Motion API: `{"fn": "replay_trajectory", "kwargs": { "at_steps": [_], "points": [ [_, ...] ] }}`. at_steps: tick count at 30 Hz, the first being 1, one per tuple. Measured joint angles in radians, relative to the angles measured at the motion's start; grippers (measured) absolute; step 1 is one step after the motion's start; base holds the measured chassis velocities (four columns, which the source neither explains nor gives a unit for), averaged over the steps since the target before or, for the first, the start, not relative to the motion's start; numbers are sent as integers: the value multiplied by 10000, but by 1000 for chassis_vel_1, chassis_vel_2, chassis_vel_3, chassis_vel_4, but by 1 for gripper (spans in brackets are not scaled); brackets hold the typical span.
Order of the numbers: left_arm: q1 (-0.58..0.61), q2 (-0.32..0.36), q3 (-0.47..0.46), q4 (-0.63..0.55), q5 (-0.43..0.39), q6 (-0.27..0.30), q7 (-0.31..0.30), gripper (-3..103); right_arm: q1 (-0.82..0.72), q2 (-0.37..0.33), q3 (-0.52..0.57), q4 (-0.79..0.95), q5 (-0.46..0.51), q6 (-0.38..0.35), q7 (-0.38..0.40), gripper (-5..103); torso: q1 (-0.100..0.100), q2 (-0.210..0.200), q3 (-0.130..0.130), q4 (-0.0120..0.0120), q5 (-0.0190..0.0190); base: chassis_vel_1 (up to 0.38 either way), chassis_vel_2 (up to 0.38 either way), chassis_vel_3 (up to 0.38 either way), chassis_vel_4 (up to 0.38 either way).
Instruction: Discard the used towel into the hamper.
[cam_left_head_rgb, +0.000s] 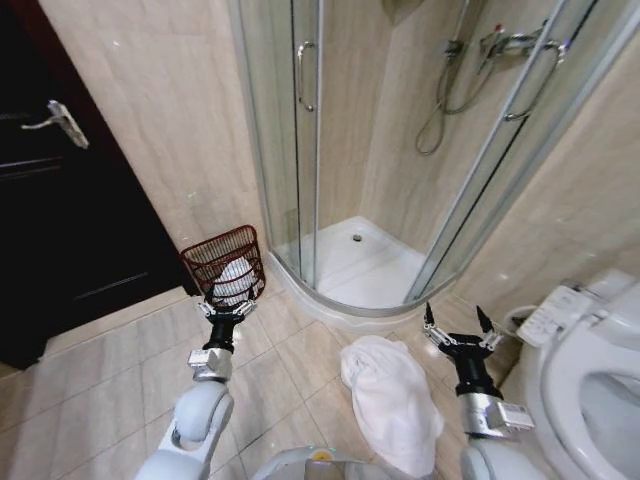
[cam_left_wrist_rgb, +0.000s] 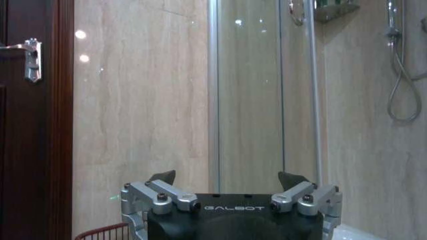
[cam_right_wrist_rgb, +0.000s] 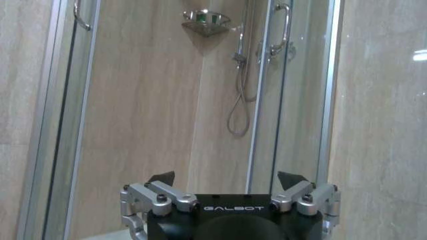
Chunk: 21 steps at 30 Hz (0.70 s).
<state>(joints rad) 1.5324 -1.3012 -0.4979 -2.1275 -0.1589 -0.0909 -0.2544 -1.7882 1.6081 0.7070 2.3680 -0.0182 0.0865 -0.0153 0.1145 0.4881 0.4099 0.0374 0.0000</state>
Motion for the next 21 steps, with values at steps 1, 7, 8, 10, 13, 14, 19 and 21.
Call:
{"fn": "replay_trajectory", "kwargs": {
  "at_steps": [1, 7, 8, 10, 13, 14, 19, 21],
  "points": [
    [12, 2, -7, -2, -2, 2, -10, 100, -2, 0, 5, 16, -4, -6, -1, 100, 17, 40, 23, 2, 0, 0, 0, 0, 0],
    [37, 16, -7, -23, -6, 3, -28, 100, -33, 0, 15, 101, -18, -26, -1, 100, 115, 265, 143, 2, 1, 0, 0, 0, 0],
    [38, 21, -3, -23, -7, 2, -30, 100, -44, 0, 18, 117, -20, -26, 0, 100, 131, 303, 165, 1, 0, 0, 0, 0, 0],
    [28, 32, 16, -30, -12, 6, -71, 100, -71, 0, 31, 156, -23, -26, 3, 100, 180, 421, 235, 2, 0, 0, 0, 0, 0],
    [22, 48, 44, -71, -14, 62, -152, 100, -93, 0, 53, 191, -23, -26, 5, 100, 222, 522, 292, 1, 0, 0, 0, 0, 0],
    [23, 57, 47, -94, -20, 98, -172, 100, -96, 0, 62, 204, -23, -26, 6, 100, 236, 552, 310, 1, 0, 0, 0, 0, 0],
    [45, 298, -131, -521, -259, 913, -281, 100, -20, 0, 113, 235, -70, -118, -8, 100, 342, 803, 452, 2, 0, 0, 0, 0, 0],
    [-34, 400, -257, -590, -366, 1063, -295, 100, 100, 0, 130, 154, -191, -118, -78, 100, 366, 872, 498, 1, 0, 0, 0, 0, 0]
  ]
}}
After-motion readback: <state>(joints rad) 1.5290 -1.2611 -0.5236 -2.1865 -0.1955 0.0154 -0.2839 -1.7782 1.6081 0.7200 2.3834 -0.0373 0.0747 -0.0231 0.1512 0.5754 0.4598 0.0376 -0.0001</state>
